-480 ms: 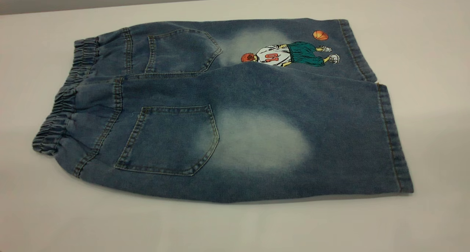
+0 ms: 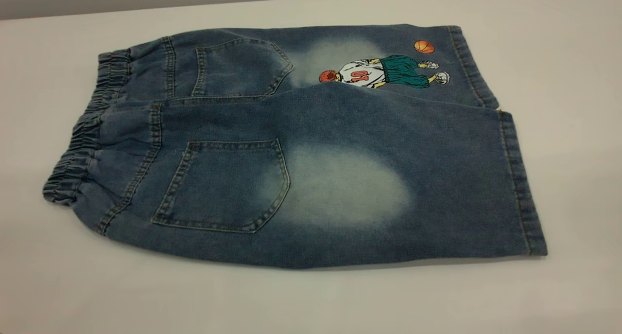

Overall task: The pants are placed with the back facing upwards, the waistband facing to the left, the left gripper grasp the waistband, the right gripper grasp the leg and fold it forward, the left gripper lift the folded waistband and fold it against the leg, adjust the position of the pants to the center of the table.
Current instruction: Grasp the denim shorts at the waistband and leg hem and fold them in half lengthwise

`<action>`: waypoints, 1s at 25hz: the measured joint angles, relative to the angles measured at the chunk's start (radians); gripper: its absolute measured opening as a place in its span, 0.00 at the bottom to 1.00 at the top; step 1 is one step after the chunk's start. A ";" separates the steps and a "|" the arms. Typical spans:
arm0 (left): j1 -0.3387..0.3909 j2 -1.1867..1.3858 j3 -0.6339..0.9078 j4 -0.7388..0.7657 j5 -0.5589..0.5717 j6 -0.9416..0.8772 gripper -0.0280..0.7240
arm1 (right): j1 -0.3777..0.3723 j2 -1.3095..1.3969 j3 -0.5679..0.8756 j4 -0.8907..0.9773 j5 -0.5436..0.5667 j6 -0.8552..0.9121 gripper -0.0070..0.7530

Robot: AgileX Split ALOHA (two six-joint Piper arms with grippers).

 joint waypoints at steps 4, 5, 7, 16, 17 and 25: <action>0.000 0.000 0.000 0.000 0.000 0.000 0.71 | 0.000 0.000 0.000 0.000 0.000 0.000 0.61; 0.000 0.000 0.000 0.000 0.000 0.002 0.71 | 0.000 0.000 0.000 0.000 0.000 0.000 0.61; 0.000 0.000 0.000 0.000 0.000 0.002 0.71 | 0.000 0.000 0.000 0.000 0.000 0.000 0.61; 0.000 0.000 0.000 0.000 0.000 0.001 0.71 | 0.000 0.000 0.000 0.000 0.000 0.000 0.61; 0.000 0.000 0.000 0.000 0.000 0.001 0.71 | 0.000 0.000 0.000 0.000 0.000 0.000 0.61; 0.000 0.000 0.000 0.000 0.000 0.000 0.71 | 0.000 0.000 0.000 0.000 -0.019 -0.008 0.61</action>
